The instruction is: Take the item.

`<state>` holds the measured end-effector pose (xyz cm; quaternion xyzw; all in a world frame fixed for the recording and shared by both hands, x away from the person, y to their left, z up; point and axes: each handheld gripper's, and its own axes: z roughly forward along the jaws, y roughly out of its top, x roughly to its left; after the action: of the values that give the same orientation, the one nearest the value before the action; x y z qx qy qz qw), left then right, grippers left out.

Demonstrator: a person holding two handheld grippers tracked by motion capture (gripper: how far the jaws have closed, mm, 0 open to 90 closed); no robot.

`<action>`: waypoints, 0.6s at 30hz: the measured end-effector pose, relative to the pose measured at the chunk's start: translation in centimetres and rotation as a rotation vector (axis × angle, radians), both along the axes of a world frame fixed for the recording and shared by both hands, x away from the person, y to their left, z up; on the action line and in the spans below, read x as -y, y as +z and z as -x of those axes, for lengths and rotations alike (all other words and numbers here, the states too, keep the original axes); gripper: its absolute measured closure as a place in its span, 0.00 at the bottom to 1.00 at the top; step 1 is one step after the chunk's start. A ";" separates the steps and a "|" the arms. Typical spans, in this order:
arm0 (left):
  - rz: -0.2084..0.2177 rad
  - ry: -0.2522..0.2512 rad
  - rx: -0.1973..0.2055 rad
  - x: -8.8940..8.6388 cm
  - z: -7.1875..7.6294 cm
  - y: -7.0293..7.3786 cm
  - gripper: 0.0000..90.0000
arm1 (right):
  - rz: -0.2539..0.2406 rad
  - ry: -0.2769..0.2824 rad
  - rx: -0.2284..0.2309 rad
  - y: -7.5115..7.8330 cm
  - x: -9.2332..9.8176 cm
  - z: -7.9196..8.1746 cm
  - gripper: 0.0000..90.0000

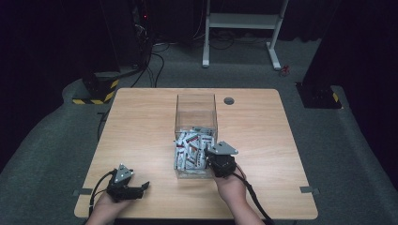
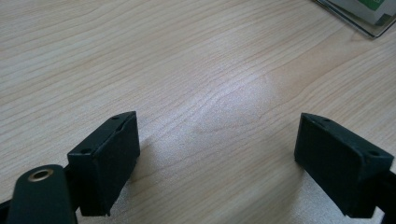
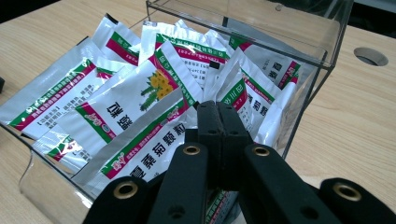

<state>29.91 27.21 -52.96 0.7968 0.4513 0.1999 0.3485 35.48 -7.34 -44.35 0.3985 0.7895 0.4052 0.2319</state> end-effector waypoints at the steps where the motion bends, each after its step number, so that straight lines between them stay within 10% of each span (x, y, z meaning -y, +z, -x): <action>1: 0.000 0.001 0.001 0.0 0.0 0.0 0.16 | -0.005 -0.001 0.003 0.0 0.0 0.0 1.00; 18: 0.000 0.000 0.000 0.0 0.0 0.0 0.16 | -0.076 0.008 0.067 0.8 0.4 1.1 1.00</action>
<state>29.91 27.20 -52.96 0.7968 0.4513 0.2002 0.3484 34.35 -7.72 -43.59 0.3900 0.7670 0.4488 0.2411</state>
